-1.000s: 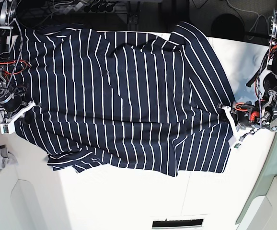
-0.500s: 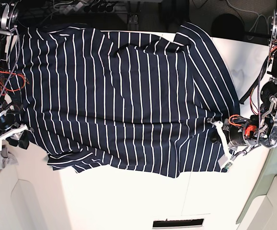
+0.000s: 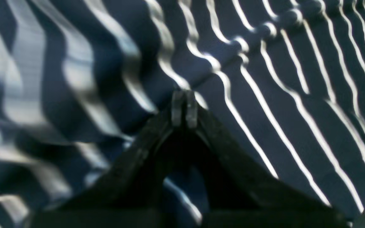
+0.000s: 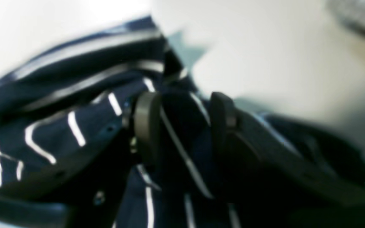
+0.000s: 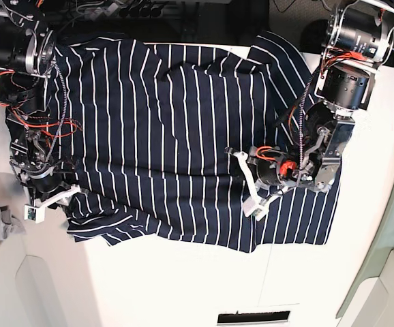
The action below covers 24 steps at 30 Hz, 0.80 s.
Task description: Layout the t-shirt on the table in an organized manner, then fold the t-shirt properly
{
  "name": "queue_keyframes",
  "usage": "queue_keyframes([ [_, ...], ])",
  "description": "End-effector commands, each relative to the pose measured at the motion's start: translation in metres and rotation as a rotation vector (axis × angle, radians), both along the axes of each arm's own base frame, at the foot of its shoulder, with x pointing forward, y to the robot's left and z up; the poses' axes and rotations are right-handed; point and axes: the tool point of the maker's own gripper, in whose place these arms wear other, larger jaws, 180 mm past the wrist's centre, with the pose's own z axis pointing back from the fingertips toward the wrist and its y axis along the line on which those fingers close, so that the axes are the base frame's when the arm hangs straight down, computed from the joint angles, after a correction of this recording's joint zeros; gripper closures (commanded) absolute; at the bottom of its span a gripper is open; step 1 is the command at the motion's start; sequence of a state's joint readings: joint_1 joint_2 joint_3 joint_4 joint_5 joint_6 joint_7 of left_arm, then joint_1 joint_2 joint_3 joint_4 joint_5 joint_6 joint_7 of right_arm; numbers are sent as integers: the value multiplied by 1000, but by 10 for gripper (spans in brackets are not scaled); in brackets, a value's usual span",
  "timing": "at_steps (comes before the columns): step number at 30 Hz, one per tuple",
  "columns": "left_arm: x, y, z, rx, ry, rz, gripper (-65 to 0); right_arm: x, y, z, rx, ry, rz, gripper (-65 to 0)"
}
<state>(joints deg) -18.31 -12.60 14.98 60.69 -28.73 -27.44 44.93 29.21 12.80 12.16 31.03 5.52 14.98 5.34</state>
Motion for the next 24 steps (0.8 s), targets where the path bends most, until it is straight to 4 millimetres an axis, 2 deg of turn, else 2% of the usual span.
queue_keyframes([
  [1,13,-3,10,-18,-32,8,0,12,-4,14,-5,-44,2,-256],
  [4,5,-9,-4,-21,12,10,0,-5,-2,-3,0,-4,19,-256],
  [7,3,-9,-7,-20,23,13,0,-28,5,-17,31,12,47,-256],
  [14,3,1,-12,25,28,34,0,-87,22,-27,91,-12,105,-256],
  [19,4,1,-12,22,25,36,0,-105,22,-15,87,-55,114,-256],
  [21,4,1,-12,20,24,37,0,-105,24,-3,84,-90,123,-256],
  [24,4,1,-11,15,24,38,0,-94,28,20,70,-149,142,-257],
])
